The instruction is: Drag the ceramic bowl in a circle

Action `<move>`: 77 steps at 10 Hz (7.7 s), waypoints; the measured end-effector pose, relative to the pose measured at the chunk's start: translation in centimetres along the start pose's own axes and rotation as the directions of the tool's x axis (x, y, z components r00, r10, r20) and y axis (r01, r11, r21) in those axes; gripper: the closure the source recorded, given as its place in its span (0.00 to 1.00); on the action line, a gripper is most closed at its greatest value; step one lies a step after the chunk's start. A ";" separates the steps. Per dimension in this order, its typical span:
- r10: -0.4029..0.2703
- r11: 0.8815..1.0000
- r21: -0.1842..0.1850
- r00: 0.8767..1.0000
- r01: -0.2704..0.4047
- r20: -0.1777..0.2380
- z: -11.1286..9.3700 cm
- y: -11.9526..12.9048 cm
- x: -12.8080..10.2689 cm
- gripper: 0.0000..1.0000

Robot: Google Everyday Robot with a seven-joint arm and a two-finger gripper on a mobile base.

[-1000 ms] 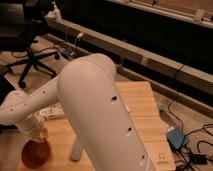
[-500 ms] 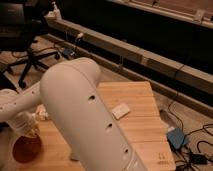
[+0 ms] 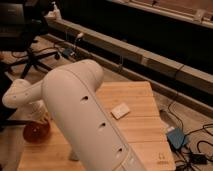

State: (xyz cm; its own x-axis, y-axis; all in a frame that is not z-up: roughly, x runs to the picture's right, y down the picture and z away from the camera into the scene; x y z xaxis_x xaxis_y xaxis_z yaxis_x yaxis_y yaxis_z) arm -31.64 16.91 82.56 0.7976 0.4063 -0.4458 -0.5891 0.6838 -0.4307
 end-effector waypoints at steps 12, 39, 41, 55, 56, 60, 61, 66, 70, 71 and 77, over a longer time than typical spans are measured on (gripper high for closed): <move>-0.053 0.999 -0.007 0.988 0.053 -0.145 -0.6 1.8 14.4 1.00; 0.063 0.993 0.104 0.987 -0.048 -0.145 0.9 -5.1 11.8 1.00; -0.021 0.994 0.099 0.985 0.038 -0.169 0.3 -2.6 14.1 1.00; -0.436 0.898 -0.041 0.899 0.437 0.038 -2.3 16.4 1.6 1.00; -0.403 0.914 -0.031 0.914 0.404 0.039 -1.9 15.0 0.0 1.00; -0.231 0.973 0.003 0.973 0.231 -0.008 1.1 7.9 -2.8 1.00; -0.189 0.982 0.009 0.982 0.190 -0.025 1.8 6.2 -2.7 1.00; 0.074 0.994 0.096 0.982 -0.058 -0.173 5.0 -6.0 5.1 1.00; 0.119 0.986 0.141 0.966 -0.089 -0.228 4.0 -8.2 11.3 1.00; 0.105 0.987 0.146 0.967 -0.072 -0.230 3.5 -7.8 11.9 1.00; -0.059 0.990 0.111 0.972 0.086 -0.227 0.2 -1.3 14.0 1.00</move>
State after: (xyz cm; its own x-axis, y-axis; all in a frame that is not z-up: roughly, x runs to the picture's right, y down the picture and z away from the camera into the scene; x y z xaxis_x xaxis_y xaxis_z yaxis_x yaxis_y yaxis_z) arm -19.63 21.79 76.99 0.7809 0.2172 -0.5856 -0.5001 0.7791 -0.3781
